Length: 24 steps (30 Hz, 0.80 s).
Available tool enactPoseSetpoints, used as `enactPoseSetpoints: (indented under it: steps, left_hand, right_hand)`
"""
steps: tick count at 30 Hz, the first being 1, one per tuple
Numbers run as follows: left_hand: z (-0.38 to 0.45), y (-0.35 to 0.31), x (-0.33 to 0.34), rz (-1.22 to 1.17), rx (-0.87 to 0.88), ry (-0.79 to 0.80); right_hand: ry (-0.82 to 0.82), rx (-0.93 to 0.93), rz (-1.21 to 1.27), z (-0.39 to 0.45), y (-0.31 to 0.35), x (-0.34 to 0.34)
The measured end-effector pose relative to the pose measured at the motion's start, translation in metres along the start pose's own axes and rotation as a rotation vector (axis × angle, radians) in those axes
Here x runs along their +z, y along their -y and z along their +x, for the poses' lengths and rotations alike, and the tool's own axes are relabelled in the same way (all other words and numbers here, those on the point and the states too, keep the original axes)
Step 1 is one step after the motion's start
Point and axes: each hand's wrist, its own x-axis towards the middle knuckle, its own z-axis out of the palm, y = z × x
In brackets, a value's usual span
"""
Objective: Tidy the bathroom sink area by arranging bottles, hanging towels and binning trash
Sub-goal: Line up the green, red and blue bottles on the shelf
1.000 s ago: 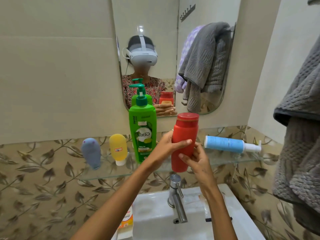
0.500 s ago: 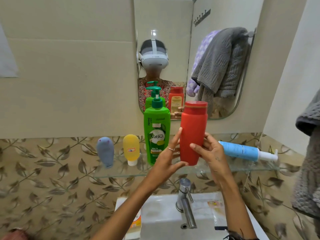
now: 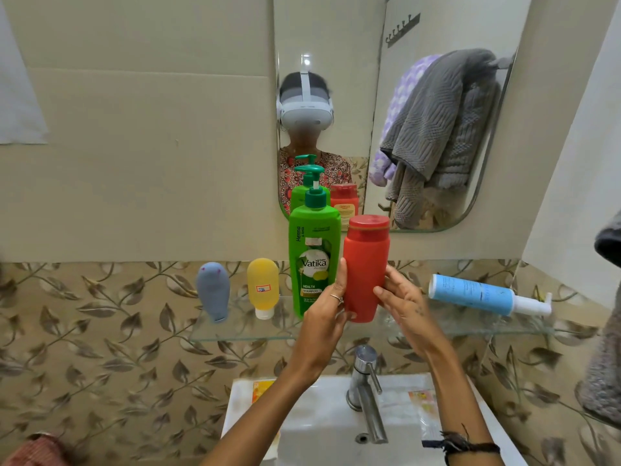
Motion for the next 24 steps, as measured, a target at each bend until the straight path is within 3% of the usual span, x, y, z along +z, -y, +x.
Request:
enactPoseSetpoints:
  steps: [10, 24]
  left_hand:
    - [0.005, 0.002, 0.014, 0.042, -0.007, -0.016]
    - [0.008, 0.001, 0.021, 0.073, -0.069, -0.055]
  right_hand:
    - [-0.148, 0.041, -0.008, 0.005, -0.016, -0.007]
    - [-0.141, 0.052, -0.123, 0.015, -0.012, -0.009]
